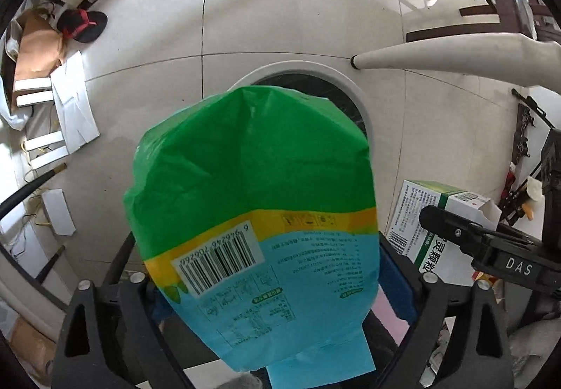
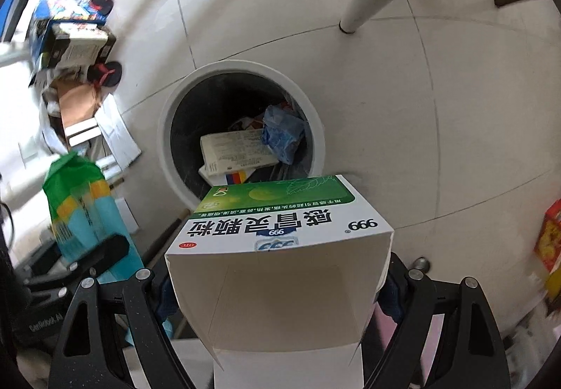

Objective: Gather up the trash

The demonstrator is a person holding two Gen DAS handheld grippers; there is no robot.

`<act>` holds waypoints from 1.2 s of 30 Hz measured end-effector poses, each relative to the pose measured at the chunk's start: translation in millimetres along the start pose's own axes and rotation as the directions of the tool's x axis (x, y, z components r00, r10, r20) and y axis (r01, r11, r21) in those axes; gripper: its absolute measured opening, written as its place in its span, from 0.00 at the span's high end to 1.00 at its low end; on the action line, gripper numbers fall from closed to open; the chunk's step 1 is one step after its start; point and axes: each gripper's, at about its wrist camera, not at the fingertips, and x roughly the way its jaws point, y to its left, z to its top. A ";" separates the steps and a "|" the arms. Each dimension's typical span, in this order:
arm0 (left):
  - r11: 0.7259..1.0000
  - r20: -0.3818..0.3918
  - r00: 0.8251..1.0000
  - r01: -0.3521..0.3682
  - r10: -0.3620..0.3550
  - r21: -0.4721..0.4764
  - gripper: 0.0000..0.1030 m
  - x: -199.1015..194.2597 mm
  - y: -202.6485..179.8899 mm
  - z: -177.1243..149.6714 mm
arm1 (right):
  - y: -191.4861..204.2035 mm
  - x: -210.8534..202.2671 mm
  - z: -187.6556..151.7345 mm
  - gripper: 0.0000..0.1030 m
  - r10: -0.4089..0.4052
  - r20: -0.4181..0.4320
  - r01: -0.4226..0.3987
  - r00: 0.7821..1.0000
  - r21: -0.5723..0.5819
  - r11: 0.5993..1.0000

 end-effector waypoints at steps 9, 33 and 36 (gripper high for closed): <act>0.999 -0.011 1.000 -0.004 0.003 -0.034 0.06 11.5 9.8 4.6 | -18.6 52.1 18.9 0.08 0.125 -0.064 -0.118 0.990 0.103 0.988; 0.970 0.193 0.951 -0.243 0.243 -0.024 0.06 -141.3 -49.5 -98.5 | 15.2 -143.0 -85.5 0.00 -0.121 0.211 0.147 0.970 -0.108 0.983; 0.967 0.214 0.944 -0.253 0.249 -0.012 0.06 -169.0 -60.0 -113.2 | 10.1 -181.5 -110.6 0.00 -0.105 0.241 0.134 0.965 -0.104 0.986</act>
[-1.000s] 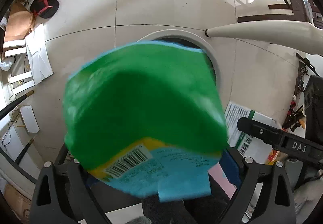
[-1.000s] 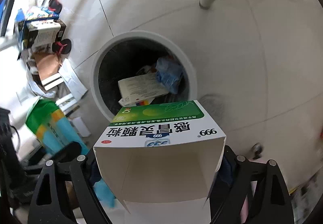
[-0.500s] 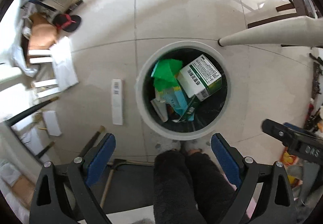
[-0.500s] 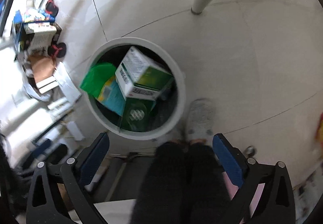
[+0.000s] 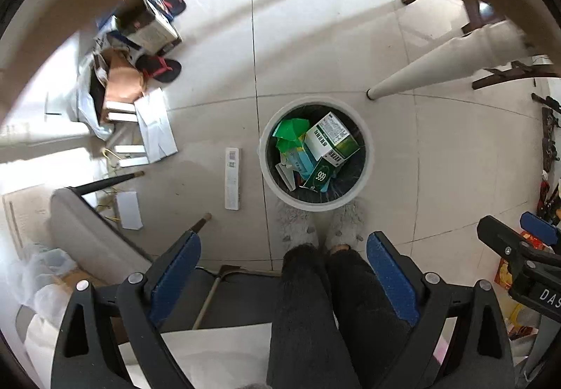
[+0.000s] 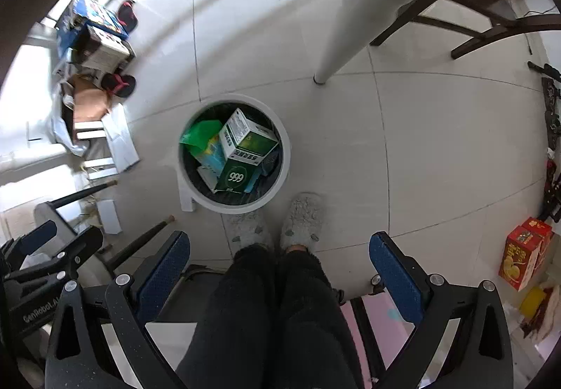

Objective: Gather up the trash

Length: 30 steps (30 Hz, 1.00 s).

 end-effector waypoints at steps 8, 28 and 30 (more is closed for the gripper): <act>0.997 0.091 0.993 0.074 -0.072 -0.024 0.06 -109.3 2.1 -25.2 | -16.1 -124.9 -35.1 0.00 0.117 0.066 -0.118 0.991 0.016 0.993; 0.933 0.268 0.894 0.349 -0.358 0.085 0.06 -343.2 14.7 -82.9 | -7.5 -403.2 -118.1 0.00 0.434 0.159 -0.418 0.887 -0.129 0.899; 0.930 0.253 0.895 0.361 -0.368 0.075 0.06 -350.0 17.8 -92.4 | -5.4 -412.0 -127.4 0.00 0.450 0.139 -0.434 0.882 -0.129 0.892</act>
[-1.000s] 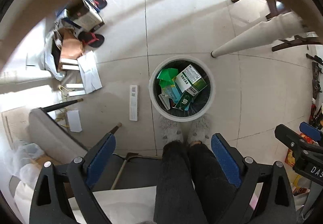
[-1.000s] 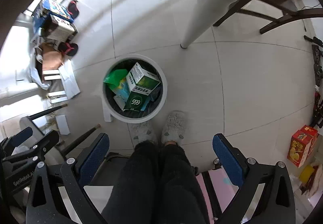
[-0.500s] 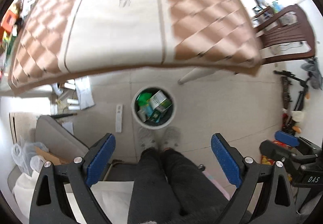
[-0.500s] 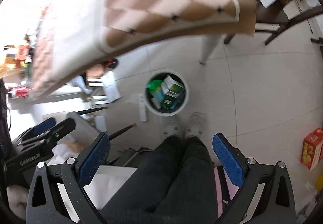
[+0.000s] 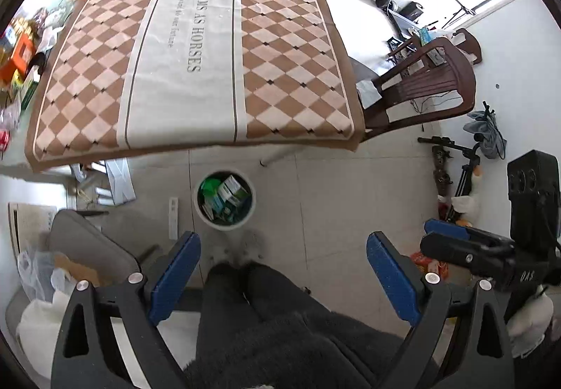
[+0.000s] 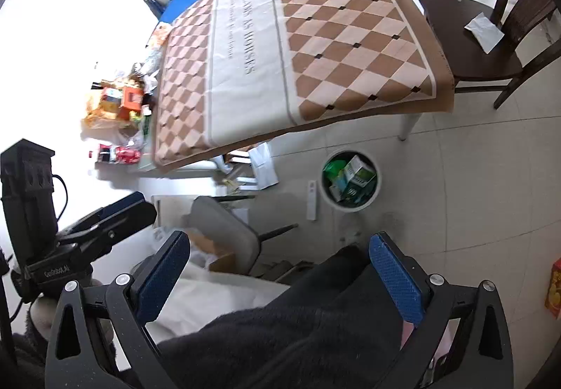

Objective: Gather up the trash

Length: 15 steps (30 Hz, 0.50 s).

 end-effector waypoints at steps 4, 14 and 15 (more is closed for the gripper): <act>0.999 -0.014 1.000 0.021 -0.021 -0.025 0.06 -17.2 -1.6 -15.8 | 8.1 -9.0 -14.9 0.00 0.017 -0.026 -0.018 1.000 -0.009 1.000; 0.997 0.025 0.998 0.060 -0.059 -0.058 0.06 -46.0 -6.6 -36.2 | 21.4 -16.9 -30.9 0.00 0.029 -0.077 -0.034 0.997 -0.055 0.998; 0.996 0.030 0.998 0.060 -0.058 -0.060 0.06 -48.7 -5.2 -37.7 | 23.3 -17.3 -31.1 0.00 0.029 -0.079 -0.034 0.996 -0.063 0.997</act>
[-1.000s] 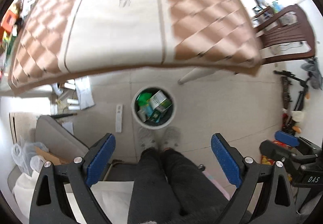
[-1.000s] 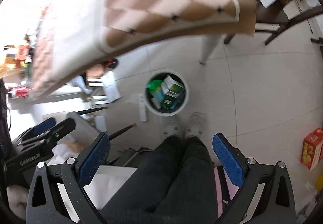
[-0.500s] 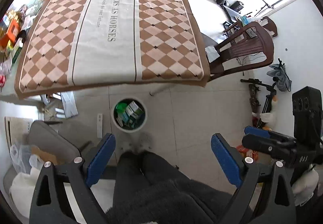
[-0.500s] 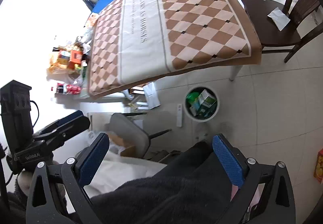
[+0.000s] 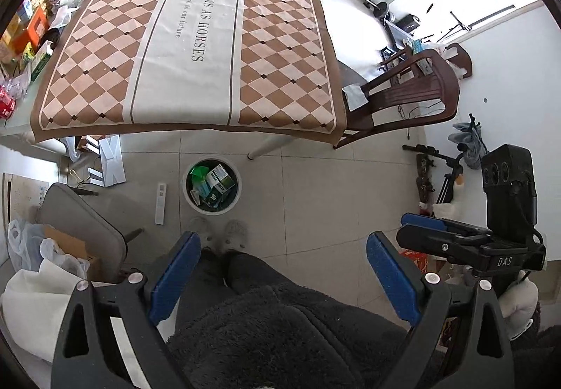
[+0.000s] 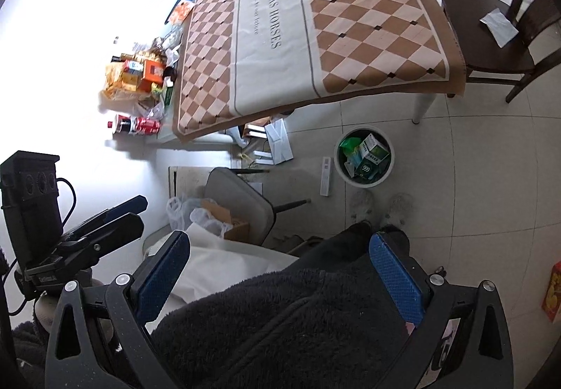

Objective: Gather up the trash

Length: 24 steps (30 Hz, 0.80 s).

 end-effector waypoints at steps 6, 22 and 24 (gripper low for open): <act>1.000 0.015 1.000 -0.003 0.003 -0.020 0.06 -4.7 3.7 -4.1 | 9.5 -0.5 4.6 0.00 0.003 -0.014 -0.004 1.000 -0.043 0.999; 0.999 0.057 0.998 -0.013 0.015 -0.032 0.00 -12.6 3.1 -4.0 | 16.8 0.7 6.5 0.00 0.000 -0.019 -0.001 1.000 -0.060 0.998; 0.999 0.063 0.998 -0.016 0.018 -0.030 0.00 -13.6 1.6 -3.8 | 17.4 -1.9 8.6 0.00 0.002 -0.018 -0.003 1.000 -0.064 0.998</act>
